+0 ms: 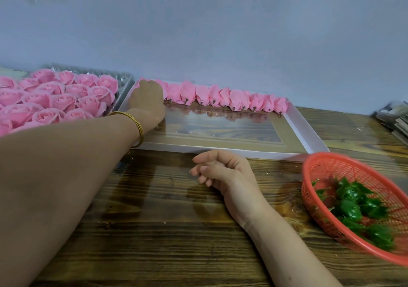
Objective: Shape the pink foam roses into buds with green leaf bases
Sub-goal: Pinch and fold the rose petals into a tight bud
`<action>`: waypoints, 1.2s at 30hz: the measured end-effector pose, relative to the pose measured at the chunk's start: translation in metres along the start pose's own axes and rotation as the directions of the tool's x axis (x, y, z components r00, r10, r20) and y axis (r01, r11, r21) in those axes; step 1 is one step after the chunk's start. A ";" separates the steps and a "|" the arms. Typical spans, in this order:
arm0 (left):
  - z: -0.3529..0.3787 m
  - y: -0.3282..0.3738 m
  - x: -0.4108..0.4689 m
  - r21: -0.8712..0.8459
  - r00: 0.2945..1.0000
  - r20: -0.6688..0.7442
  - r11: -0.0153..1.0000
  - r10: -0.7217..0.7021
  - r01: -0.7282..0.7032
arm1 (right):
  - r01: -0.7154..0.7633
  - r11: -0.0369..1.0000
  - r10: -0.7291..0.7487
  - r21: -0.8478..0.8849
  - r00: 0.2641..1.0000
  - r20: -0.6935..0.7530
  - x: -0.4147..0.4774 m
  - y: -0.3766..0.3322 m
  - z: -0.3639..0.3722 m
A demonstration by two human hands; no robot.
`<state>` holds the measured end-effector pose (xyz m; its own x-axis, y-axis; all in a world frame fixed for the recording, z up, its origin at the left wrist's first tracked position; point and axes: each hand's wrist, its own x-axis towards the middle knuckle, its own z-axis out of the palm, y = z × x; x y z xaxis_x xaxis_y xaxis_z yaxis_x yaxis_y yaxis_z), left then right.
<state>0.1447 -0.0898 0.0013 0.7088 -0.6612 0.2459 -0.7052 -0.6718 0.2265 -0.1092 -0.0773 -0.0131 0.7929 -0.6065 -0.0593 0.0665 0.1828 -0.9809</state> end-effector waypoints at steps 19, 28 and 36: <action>0.011 -0.009 0.005 -0.150 0.996 -0.061 0.987 -0.064 0.054 | 0.007 1.000 -0.007 0.005 1.000 0.000 0.000 -0.001 0.002; 0.007 -0.012 -0.001 -0.294 0.988 -0.084 0.951 -0.128 0.098 | 0.007 1.000 -0.008 -0.006 1.000 -0.008 0.001 0.001 0.001; -0.002 0.003 -0.010 -0.444 0.965 -0.059 0.872 -0.256 0.204 | 0.013 1.000 -0.013 0.006 1.000 -0.007 0.000 0.001 0.001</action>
<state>0.1358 -0.0844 0.0011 0.8634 -0.4462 0.2352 -0.4775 -0.5725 0.6665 -0.1081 -0.0762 -0.0142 0.7878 -0.6141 -0.0475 0.0809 0.1797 -0.9804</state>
